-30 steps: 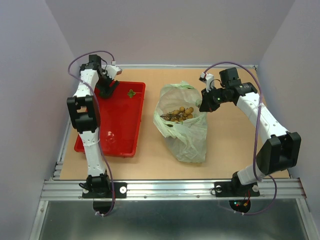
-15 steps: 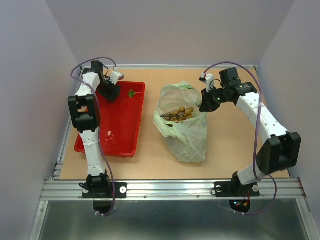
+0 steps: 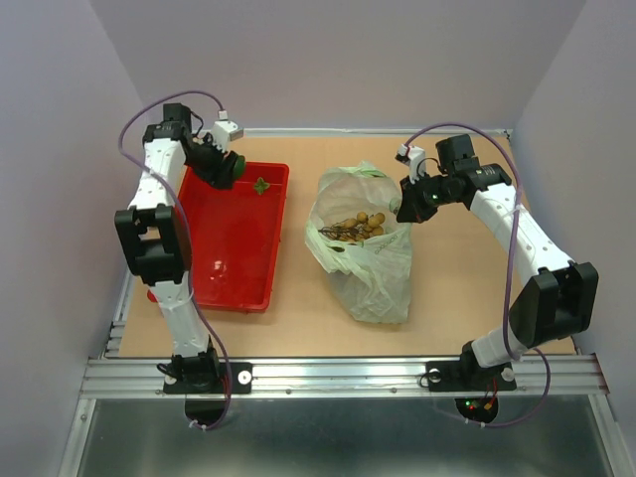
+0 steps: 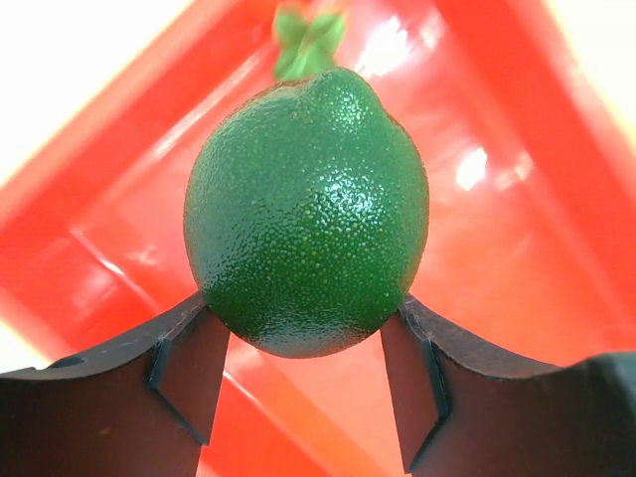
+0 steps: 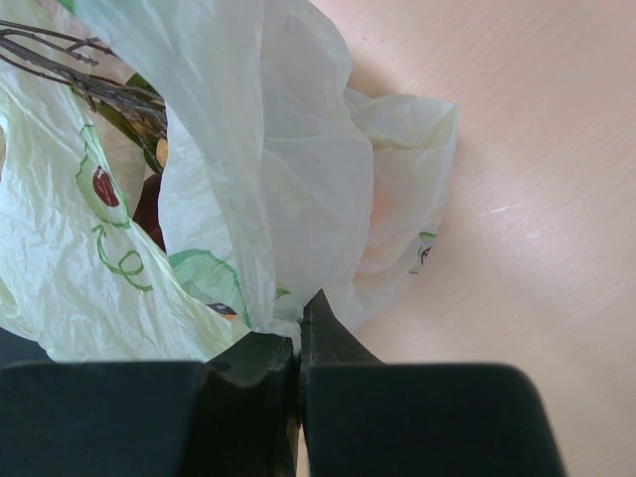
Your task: Place the fake fruits into the plastic bag and tie a complex knot
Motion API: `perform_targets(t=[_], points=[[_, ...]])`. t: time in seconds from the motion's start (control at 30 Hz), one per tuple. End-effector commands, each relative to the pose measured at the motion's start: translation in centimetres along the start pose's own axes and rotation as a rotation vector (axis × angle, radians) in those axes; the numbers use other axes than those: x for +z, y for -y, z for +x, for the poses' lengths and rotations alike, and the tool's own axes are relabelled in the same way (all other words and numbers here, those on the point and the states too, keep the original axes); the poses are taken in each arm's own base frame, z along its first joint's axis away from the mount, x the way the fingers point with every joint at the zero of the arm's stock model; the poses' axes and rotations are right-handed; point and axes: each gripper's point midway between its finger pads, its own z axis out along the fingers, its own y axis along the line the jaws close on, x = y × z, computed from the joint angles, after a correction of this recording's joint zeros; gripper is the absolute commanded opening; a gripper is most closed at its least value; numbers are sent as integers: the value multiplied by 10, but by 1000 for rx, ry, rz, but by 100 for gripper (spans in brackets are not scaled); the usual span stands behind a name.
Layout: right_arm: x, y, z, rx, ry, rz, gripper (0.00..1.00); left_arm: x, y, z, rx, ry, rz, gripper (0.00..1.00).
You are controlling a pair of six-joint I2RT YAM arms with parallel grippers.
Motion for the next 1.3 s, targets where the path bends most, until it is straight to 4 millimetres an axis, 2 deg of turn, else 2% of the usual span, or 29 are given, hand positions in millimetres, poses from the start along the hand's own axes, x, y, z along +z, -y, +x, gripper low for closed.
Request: perform_targets(t=[0.0,0.07,0.17,0.2,0.27,0.3,0.33,0.4,0.43,0.53,0.57,0.67,0.7,0.73,0.77,0.9,1.07,1.1,1.13,1.27], points=[[-10,-6,-21,-61,59,-8,0,-61,56,-46,102,150,71,34],[-9,-7,-21,-61,60,-12,0,-73,88,-61,187,175,110,34],[-8,-7,-21,-61,59,-17,0,-76,130,-76,283,204,165,34],[-8,-7,-20,-63,56,-17,0,-79,157,-89,340,227,198,34],[-8,-7,-21,-65,58,-18,1,-78,183,-103,377,247,223,34],[-8,-7,-22,-67,59,-17,1,-73,207,-114,405,257,257,34],[-8,-7,-22,-68,60,-20,0,-69,222,-120,426,258,281,34],[-9,-7,-22,-72,62,-18,0,-59,241,-130,454,254,296,34],[-9,-7,-22,-72,61,-16,0,-52,266,-137,499,257,333,34],[-11,-7,-22,-78,63,-9,0,-28,297,-146,532,247,353,34],[-11,-7,-21,-76,63,-8,0,-10,300,-139,532,204,353,34],[-14,-10,-19,-75,68,-6,1,15,317,-129,535,175,375,39],[-14,-11,-16,-70,63,-8,0,19,320,-132,508,183,366,43],[-14,-12,-14,-69,62,-8,0,23,325,-142,516,222,350,54],[-15,-13,-10,-67,59,-9,0,30,334,-141,512,212,346,59],[-14,-15,-3,-55,50,-14,0,41,339,-155,501,226,275,69],[-14,-15,1,-54,44,-11,0,11,340,-169,482,291,265,77],[-13,-15,1,-54,44,-11,0,-4,341,-174,489,325,264,79],[-13,-15,2,-56,42,-14,0,-10,341,-176,485,340,266,80],[-11,-16,4,-59,41,-18,0,-40,341,-173,464,353,291,82]])
